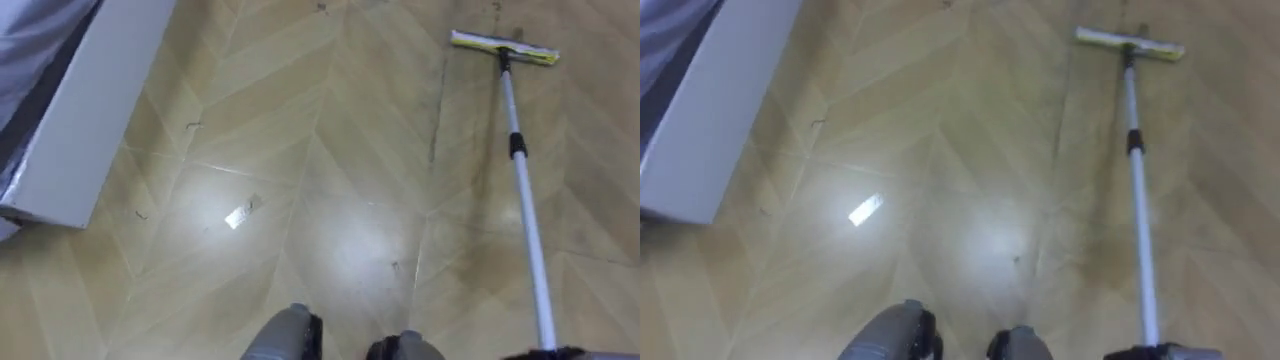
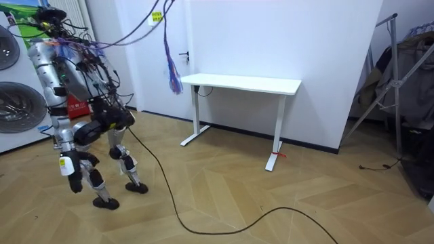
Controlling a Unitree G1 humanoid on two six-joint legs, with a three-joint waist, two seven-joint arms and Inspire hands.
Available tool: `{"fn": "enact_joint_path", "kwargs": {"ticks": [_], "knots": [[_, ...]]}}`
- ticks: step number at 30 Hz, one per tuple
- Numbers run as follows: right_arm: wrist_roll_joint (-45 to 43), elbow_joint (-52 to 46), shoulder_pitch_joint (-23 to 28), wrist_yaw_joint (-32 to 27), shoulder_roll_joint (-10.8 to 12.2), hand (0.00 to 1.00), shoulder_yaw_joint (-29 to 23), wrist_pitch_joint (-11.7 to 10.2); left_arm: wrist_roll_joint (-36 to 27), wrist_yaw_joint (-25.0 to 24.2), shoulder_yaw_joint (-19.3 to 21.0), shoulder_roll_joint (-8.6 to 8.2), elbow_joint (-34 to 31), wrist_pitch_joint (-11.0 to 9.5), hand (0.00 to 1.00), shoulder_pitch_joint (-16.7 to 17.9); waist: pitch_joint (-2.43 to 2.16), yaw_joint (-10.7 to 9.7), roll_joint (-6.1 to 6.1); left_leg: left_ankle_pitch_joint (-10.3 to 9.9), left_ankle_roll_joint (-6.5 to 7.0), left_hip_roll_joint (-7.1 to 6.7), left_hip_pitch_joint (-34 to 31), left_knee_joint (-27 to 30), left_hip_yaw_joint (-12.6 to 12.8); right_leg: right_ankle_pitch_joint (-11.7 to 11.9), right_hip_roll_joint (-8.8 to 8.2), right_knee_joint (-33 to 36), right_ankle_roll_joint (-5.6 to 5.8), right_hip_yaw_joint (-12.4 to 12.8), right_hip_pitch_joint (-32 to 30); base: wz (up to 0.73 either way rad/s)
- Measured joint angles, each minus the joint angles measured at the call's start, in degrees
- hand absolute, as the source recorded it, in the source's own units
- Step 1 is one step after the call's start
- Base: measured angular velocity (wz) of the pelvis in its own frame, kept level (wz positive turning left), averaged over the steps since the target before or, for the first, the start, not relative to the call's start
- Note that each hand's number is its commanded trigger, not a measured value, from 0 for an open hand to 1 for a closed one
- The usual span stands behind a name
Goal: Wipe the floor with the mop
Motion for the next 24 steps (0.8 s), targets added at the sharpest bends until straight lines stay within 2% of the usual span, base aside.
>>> {"fn": "enact_joint_path", "kwargs": {"ticks": [1,2,3,4,5,6,7,8,10,11,12,13,14,15,16,17,18,19,20,21,22,23,24], "knots": [[0.6,0.1,1.13,0.37,0.0,1.0,-0.29,0.0,0.19,-0.48,0.01,-0.06,-0.02,0.15,0.0,0.01,-0.08,-0.11,0.07,-0.29,0.53,0.02,0.7,-0.41,0.59,-0.28,-0.07,-0.39,0.46,0.62,0.83,0.77],[1.11,0.62,3.7,0.98,-0.02,1.0,-0.65,-0.01,0.99,-1.23,0.01,-0.25,-0.05,0.53,0.0,-0.15,-0.09,-0.12,0.12,-1.06,1.43,-0.04,2.07,-1.24,2.4,-0.68,-0.65,0.02,1.11,2.08,1.75,0.52],[1.23,1.04,6.75,1.1,-0.07,1.0,-0.56,-0.01,1.81,-1.46,0.09,-0.72,0.15,0.64,0.0,-0.33,-0.06,-0.13,0.61,-1.61,2.33,-0.38,3.28,-1.54,3.45,0.07,-1.24,2.3,2.29,2.9,1.61,0.36],[1.36,1.04,8.78,1.02,-0.07,1.0,-0.5,-0.03,2.46,-1.73,0.12,-1.02,0.28,0.6,0.0,-0.31,-0.28,-0.2,1.15,-2.2,2.72,-0.61,3.78,-1.47,3.67,0.6,-1.71,3.46,2.93,3.0,1.53,0.19],[1.32,1.03,13.36,1.04,0.29,1.0,-0.38,-0.05,3.1,-2.09,0.18,-1.36,0.22,0.2,0.0,-0.12,-0.67,-0.63,1.86,-3.12,3.25,-1.51,4.78,-1.46,3.68,1.69,-2.67,6.25,4.01,2.81,1.19,0.21],[1.31,0.96,18.1,1.02,0.87,1.0,0.15,-0.05,3.21,-2.19,0.38,-1.57,-0.05,-0.08,0.0,0.09,-1.33,-1.8,2.65,-3.92,3.77,-2.45,5.51,-1.64,3.62,3.19,-3.55,9.33,4.2,2.65,0.22,0.19],[1.33,0.7,22.03,0.95,1.63,1.0,0.28,-0.05,3.31,-2.09,0.7,-1.86,-0.43,-0.47,0.0,0.12,-1.52,-2.73,3.33,-4.83,4.01,-2.86,6.19,-1.77,3.35,5.67,-3.5,12.74,4.65,3.41,-1.39,0.08],[1.43,0.57,23.63,0.93,2.22,1.0,0.28,-0.05,3.16,-1.83,0.77,-1.94,-0.5,-0.64,0.0,0.11,-1.58,-3.31,3.55,-5.12,4.09,-2.98,6.54,-2.03,3.12,6.52,-3.62,14.02,4.71,3.79,-2.36,-0.25],[1.81,0.54,26.32,0.91,4.01,1.0,0.49,0.0,2.99,-0.87,0.79,-2.16,-0.6,-0.93,0.0,-0.06,-1.55,-3.88,3.68,-5.31,3.83,-3.24,7.9,-3.16,2.07,5.95,-3.53,12.26,4.61,4.55,-5.11,-0.57],[1.67,0.73,27.31,0.85,5.01,1.0,0.63,0.31,2.64,-0.28,0.55,-2.65,-0.54,-0.94,0.0,-0.04,-1.38,-4.41,3.57,-5.5,3.45,-3.31,9.4,-4.19,1.1,5.53,-3.56,7.44,4.65,4.65,-6.12,-0.87],[0.55,0.53,27.8,0.49,5.91,1.0,0.71,0.89,2.57,0.27,0.09,-2.97,-0.54,-0.9,0.0,0.09,-1.29,-4.82,3.66,-5.94,2.71,-3.34,10.48,-4.39,-0.28,6.09,-3.43,0.86,4.21,4.59,-5.7,-0.86],[0.13,0.38,27.95,0.35,6.35,1.0,0.77,1.16,2.56,0.55,0.11,-3.12,-0.56,-0.91,0.0,0.09,-1.18,-4.95,3.62,-6.49,2.16,-3.38,11.0,-4.19,-0.92,6.89,-3.31,-2.49,4.03,4.16,-5.35,-0.67],[-0.98,0.3,27.69,0.15,7.03,1.0,0.59,1.79,2.56,0.99,0.26,-3.49,-0.58,-0.91,0.0,0.07,-1.12,-5.12,3.89,-7.81,1.4,-3.15,11.23,-2.95,-1.64,9.2,-3.15,-4.19,3.35,2.7,-4.64,-0.38],[-1.7,0.14,26.16,-0.35,7.26,1.0,0.09,3.13,2.16,1.3,0.27,-3.99,-0.56,-0.9,0.0,0.04,-0.92,-5.13,4.09,-8.49,0.64,-3.0,11.37,-1.99,-3.06,8.81,-3.22,-3.86,2.66,0.75,-3.87,-0.23],[-1.72,0.24,25.1,-0.49,7.29,1.0,-0.1,3.97,1.58,1.33,0.24,-4.01,-0.48,-0.9,0.0,0.04,-0.92,-5.12,4.08,-8.63,0.38,-3.13,11.57,-1.87,-3.45,8.44,-3.51,-3.57,2.39,-0.07,-3.65,0.0],[-2.06,1.0,22.2,-0.86,7.13,1.0,-0.76,5.01,0.59,1.34,0.23,-3.86,-0.41,-0.76,0.0,0.04,-0.88,-5.03,4.07,-8.93,-0.19,-3.21,11.5,-0.71,-4.16,7.49,-3.73,-2.74,2.01,-1.03,-3.42,0.19],[-3.42,1.68,18.53,-1.18,6.52,1.0,-1.9,5.6,-0.74,1.47,-0.04,-3.44,-0.28,-0.6,0.0,0.04,-0.67,-4.8,3.76,-9.19,-0.78,-3.22,10.93,1.62,-3.89,5.62,-4.35,-1.22,1.34,-1.45,-3.45,0.29],[-3.91,2.37,16.41,-1.33,5.96,1.0,-2.38,5.66,-1.58,1.65,-0.4,-3.19,-0.12,-0.42,0.0,0.06,-0.6,-4.61,3.66,-9.31,-1.18,-3.1,10.33,3.55,-3.71,4.4,-4.68,-0.02,1.18,-1.84,-3.48,0.38],[-4.85,3.13,11.71,-1.75,4.39,1.0,-2.81,5.64,-2.36,1.81,-1.93,-2.49,-0.01,0.09,0.0,0.23,-0.38,-4.09,3.34,-8.84,-2.05,-2.57,8.54,8.54,-2.85,2.11,-5.21,2.67,1.45,-1.96,-3.63,0.38],[-5.25,3.1,7.18,-1.84,2.33,1.0,-2.77,4.8,-2.73,2.02,-2.96,-1.82,-0.09,0.53,0.0,0.28,-0.03,-3.15,2.79,-7.45,-4.2,-1.46,6.27,14.31,-1.33,0.07,-5.19,5.43,1.16,-1.75,-3.97,0.32],[-5.22,2.83,5.09,-1.95,1.29,1.0,-2.66,4.04,-2.75,2.09,-3.41,-1.44,-0.18,0.56,0.0,0.35,0.15,-2.72,2.46,-6.34,-5.1,-0.72,4.98,17.02,-0.44,-0.68,-4.97,6.62,0.89,-1.47,-4.2,0.26],[-4.8,1.68,2.14,-2.28,-0.51,1.0,-1.51,2.22,-2.67,2.12,-3.51,-0.9,-0.25,0.55,0.0,0.44,0.38,-1.29,1.93,-3.77,-5.47,0.15,2.5,21.74,0.25,-1.56,-3.99,8.29,0.35,-0.75,-4.48,0.33],[-3.34,-0.57,0.23,-2.43,-1.69,1.0,-0.32,0.4,-2.59,2.07,-3.57,-0.27,-0.16,0.56,0.0,0.5,0.37,-0.27,1.21,-2.89,-5.13,0.04,0.14,23.55,0.29,-2.16,-3.1,9.3,-0.85,0.06,-4.47,0.5]]}}
